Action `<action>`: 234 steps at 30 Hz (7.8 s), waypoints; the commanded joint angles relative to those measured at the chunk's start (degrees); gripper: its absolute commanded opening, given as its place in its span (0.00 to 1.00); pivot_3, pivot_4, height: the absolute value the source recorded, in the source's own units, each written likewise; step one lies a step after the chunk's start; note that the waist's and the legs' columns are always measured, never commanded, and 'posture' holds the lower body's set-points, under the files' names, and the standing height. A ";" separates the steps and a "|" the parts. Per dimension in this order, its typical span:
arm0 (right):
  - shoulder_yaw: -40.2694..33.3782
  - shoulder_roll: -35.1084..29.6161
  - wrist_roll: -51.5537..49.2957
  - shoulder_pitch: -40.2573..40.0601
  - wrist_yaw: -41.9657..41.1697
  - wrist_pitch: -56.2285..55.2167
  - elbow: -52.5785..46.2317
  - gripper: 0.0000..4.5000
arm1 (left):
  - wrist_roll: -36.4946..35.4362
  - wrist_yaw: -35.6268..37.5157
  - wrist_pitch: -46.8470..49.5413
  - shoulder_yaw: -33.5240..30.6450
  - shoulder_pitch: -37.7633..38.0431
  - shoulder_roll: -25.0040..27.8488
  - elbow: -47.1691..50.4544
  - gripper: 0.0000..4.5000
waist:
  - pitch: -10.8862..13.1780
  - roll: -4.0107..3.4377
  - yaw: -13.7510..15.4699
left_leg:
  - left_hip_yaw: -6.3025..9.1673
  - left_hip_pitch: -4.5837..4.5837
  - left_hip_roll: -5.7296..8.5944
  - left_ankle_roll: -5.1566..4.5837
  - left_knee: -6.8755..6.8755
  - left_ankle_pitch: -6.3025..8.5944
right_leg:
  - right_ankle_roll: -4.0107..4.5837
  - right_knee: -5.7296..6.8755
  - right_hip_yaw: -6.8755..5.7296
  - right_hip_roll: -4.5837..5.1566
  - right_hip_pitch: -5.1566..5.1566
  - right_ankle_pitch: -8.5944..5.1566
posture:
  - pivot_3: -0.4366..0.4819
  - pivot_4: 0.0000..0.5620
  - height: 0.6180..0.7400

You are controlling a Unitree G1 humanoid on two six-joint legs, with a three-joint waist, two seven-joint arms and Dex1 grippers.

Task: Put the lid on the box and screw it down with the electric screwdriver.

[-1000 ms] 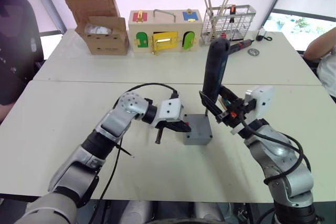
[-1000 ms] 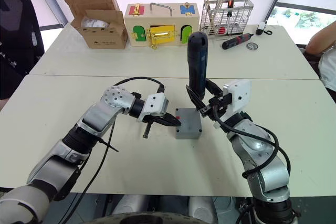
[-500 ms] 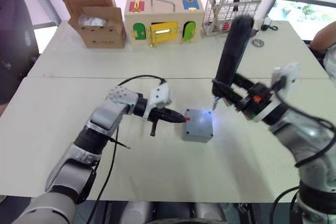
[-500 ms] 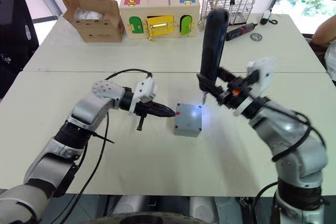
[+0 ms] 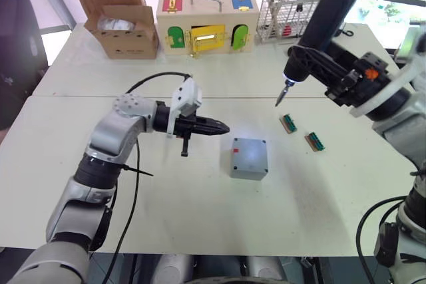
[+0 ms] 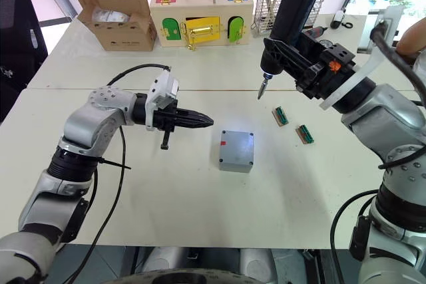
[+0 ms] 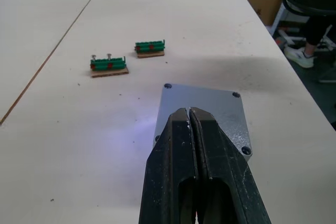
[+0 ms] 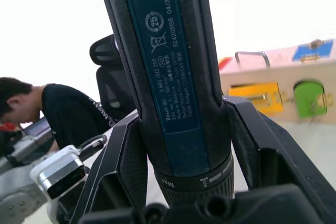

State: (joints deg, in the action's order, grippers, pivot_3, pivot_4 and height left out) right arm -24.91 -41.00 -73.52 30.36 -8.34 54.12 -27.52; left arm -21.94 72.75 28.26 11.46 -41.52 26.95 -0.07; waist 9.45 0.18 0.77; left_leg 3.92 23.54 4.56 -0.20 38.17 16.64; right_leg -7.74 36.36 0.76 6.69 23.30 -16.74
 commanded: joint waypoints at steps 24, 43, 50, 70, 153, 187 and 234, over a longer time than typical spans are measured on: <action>33.90 -39.09 29.49 8.68 -35.17 28.19 50.25 0.43 | 8.97 -2.84 -9.98 12.25 5.33 -1.23 15.49 0.00 | 0.34 -0.74 -0.52 | -0.55 -0.03 -0.06 -0.20 0.03 0.10 | 0.00 -0.01 0.21 -0.02 0.12 0.04 | 0.48 0.27 0.98; 34.71 -29.53 45.56 13.28 -41.02 25.96 60.56 1.00 | 7.62 -5.27 -7.32 8.26 4.98 2.12 12.08 0.00 | 0.36 -0.82 -0.04 | -0.51 -0.03 -0.05 -0.15 0.13 0.07 | -0.01 0.05 0.18 -0.17 0.09 0.04 | 0.48 0.27 0.98; 28.00 -30.16 49.93 14.17 -38.20 11.13 53.91 1.00 | 10.25 -6.82 -9.82 6.05 4.14 4.08 4.22 0.00 | 0.36 -0.84 -0.15 | -0.52 -0.03 -0.05 -0.14 0.13 0.07 | -0.01 0.17 0.17 -0.17 0.17 0.04 | 0.48 0.27 0.98; 14.31 -6.07 31.45 -29.19 -30.94 8.77 -14.09 1.00 | 15.61 -2.61 -16.38 12.65 3.66 0.72 -8.62 0.00 | 0.21 -0.13 1.37 | -0.40 -0.18 0.10 -0.26 0.98 0.14 | -0.03 0.88 -0.03 0.01 -0.13 0.06 | 0.48 0.27 0.98; 14.88 9.76 53.79 -21.93 -16.84 -28.02 15.83 0.50 | -4.28 -11.17 11.73 -1.89 6.98 4.21 17.04 0.00 | 0.17 -0.06 -0.16 | -0.44 -0.16 0.07 -0.26 0.95 0.15 | -0.05 0.95 0.03 -0.04 0.01 0.05 | 0.48 0.27 0.98; 15.56 13.81 58.24 -14.67 -17.10 -34.66 28.05 0.02 | -3.05 -11.93 9.01 -0.17 7.52 4.97 14.92 0.00 | 0.17 -0.08 -0.38 | -0.44 -0.16 0.02 -0.21 0.89 0.13 | -0.05 0.95 0.03 -0.10 0.05 0.05 | 0.48 0.27 0.98; 19.86 3.46 46.64 -21.60 -27.28 -16.49 -1.31 0.02 | -0.90 -9.79 5.50 1.84 8.18 7.05 13.41 0.00 | 0.18 -0.08 -0.10 | -0.42 -0.15 0.00 -0.22 0.88 0.13 | -0.05 0.93 0.04 -0.10 0.04 0.05 | 0.48 0.27 0.98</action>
State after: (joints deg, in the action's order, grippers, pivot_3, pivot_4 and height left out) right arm -4.81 -37.17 -27.31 8.67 -35.36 38.93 -28.10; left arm -22.93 63.18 34.51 13.98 -33.35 33.67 12.14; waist 9.63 0.10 0.67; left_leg 3.50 23.39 4.56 -0.43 39.06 16.77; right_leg -7.79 37.29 0.80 6.59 23.34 -16.69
